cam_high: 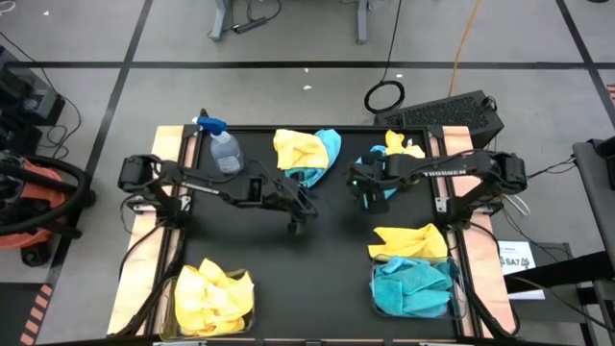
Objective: Sort microfiber towel by color & place in baskets
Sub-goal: Put the blue towel into the right transparent bin
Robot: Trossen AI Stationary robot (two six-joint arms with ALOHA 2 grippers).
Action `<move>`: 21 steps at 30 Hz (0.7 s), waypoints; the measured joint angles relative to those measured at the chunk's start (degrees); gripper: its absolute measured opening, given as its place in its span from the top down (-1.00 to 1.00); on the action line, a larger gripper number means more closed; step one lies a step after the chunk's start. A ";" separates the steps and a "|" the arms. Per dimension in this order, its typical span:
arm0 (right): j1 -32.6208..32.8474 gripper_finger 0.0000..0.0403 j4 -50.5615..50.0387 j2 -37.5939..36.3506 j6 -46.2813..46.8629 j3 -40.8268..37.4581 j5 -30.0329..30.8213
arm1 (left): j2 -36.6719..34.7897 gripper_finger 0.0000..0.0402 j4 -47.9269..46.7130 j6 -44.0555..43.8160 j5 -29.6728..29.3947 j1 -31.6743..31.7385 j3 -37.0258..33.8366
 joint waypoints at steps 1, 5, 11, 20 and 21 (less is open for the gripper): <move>-0.80 0.01 -0.31 0.00 -0.95 -0.01 -1.40 | 0.64 -0.17 0.63 -0.04 0.00 -0.42 0.00; -3.97 0.01 0.21 0.00 -4.39 -0.01 -6.64 | 3.26 -0.17 4.53 -0.81 0.00 -1.87 0.00; -8.73 0.01 0.87 0.00 -7.70 0.01 -8.99 | 6.13 -0.17 11.80 -2.97 -0.01 -3.71 0.00; -14.77 0.01 4.14 0.55 -9.58 -4.30 -12.39 | 9.51 -0.17 19.70 -3.12 -0.04 -6.76 0.02; -15.20 0.01 4.99 0.55 -9.39 -5.40 -12.76 | 9.78 -0.17 19.93 -3.12 -0.04 -6.99 0.02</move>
